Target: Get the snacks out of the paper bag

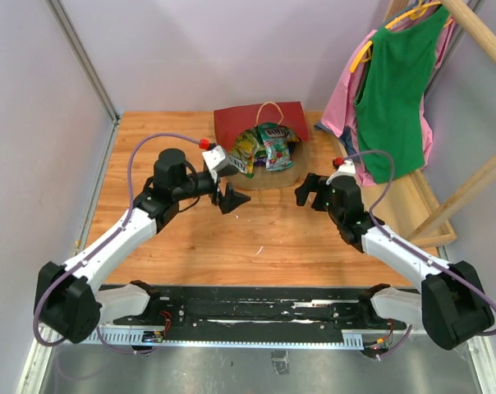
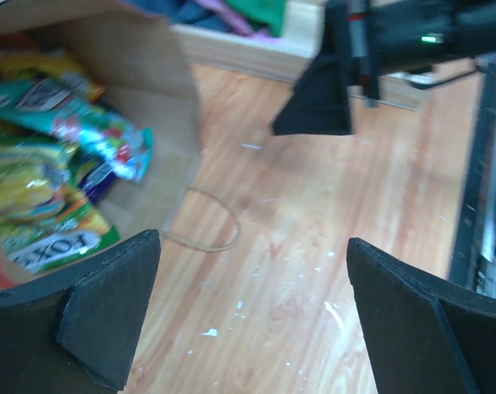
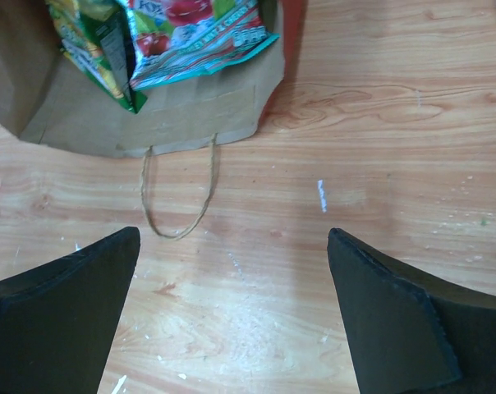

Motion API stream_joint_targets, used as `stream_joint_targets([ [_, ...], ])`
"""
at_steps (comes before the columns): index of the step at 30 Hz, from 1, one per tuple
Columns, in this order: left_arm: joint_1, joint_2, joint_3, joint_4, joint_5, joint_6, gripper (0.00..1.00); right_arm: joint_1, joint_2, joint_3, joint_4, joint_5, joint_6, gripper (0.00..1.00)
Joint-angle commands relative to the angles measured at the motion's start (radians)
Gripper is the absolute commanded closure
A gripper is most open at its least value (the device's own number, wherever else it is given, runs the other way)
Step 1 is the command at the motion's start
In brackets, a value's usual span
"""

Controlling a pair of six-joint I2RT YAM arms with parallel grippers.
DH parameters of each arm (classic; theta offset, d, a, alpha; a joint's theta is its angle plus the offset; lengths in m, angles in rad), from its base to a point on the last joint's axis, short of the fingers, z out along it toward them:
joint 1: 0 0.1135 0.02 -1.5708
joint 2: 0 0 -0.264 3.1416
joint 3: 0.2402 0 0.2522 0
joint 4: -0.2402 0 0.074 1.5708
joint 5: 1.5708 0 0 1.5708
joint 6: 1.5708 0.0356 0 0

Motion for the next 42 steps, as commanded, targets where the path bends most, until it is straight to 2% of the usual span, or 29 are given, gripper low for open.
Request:
stream_joint_targets([
  [1, 0.000, -0.111, -0.065, 0.013, 0.283, 0.097, 0.00, 0.078, -0.043, -0.028, 0.030, 0.101, -0.047, 0.01],
  [4, 0.000, -0.142, -0.092, 0.077, 0.239, 0.047, 0.00, 0.132, -0.058, -0.024, 0.030, 0.129, -0.078, 0.01],
  [9, 0.003, -0.114, -0.082, 0.160, 0.043, -0.100, 0.00, 0.217, -0.070, -0.008, 0.058, 0.143, -0.175, 0.01],
  [17, 0.003, -0.125, -0.103, 0.223, -0.172, -0.205, 0.00, 0.254, -0.019, 0.012, 0.089, 0.057, -0.245, 0.01],
  [22, 0.003, -0.157, -0.128, 0.239, -0.215, -0.223, 0.00, 0.258, 0.060, 0.055, 0.088, 0.037, -0.256, 0.01],
  [34, 0.003, -0.195, -0.150, 0.224, -0.177, -0.216, 0.00, 0.257, 0.145, 0.112, 0.079, -0.001, -0.247, 0.01],
  [42, 0.003, -0.218, -0.187, 0.239, 0.074, -0.155, 0.00, 0.263, 0.154, 0.114, 0.073, -0.008, -0.252, 0.01],
])
